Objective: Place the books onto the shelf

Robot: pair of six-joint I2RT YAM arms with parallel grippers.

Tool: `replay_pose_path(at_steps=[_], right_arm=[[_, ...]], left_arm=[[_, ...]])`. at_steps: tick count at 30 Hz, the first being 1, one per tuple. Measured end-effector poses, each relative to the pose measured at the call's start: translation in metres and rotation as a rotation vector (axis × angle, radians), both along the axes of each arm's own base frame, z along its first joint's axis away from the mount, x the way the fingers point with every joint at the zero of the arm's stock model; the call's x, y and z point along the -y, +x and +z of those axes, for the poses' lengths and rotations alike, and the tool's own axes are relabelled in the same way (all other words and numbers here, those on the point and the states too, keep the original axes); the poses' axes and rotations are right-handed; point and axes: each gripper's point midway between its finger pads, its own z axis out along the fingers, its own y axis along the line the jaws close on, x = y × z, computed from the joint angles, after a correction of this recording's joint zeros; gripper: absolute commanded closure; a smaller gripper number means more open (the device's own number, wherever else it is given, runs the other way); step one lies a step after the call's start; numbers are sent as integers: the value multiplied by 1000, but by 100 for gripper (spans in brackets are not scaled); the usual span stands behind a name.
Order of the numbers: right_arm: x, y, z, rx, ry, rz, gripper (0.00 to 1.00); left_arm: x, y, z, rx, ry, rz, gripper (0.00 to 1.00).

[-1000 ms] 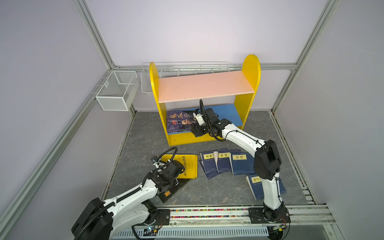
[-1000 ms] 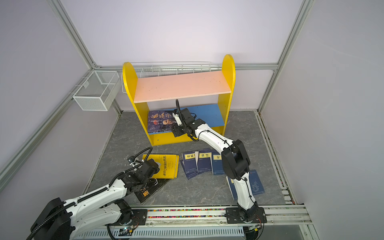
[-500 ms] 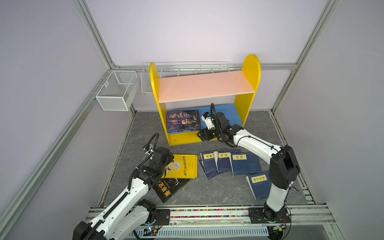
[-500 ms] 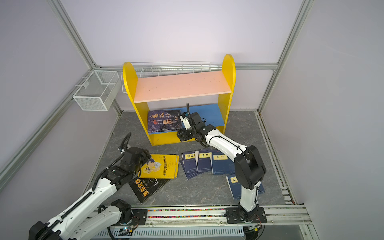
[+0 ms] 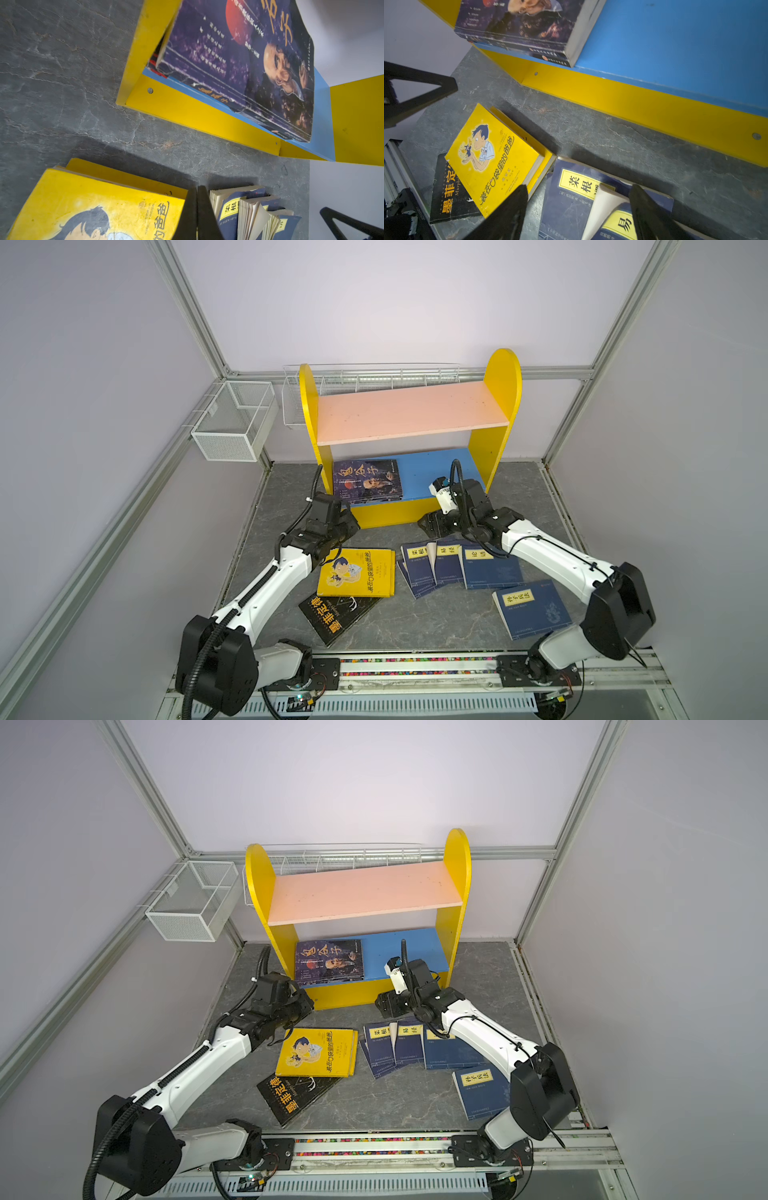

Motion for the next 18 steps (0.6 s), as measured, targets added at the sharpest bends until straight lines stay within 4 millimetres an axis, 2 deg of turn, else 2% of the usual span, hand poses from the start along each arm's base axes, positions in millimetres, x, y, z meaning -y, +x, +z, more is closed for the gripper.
replay_pose_path(at_steps=[8,18], right_arm=[[7,-4,-9,-16,-12,-9,20],[14,-7,-18,-30,-13,-22,20]], left_arm=[[-10,19,16,54,47,70,100],[-17,32,2,53,116,104,100]])
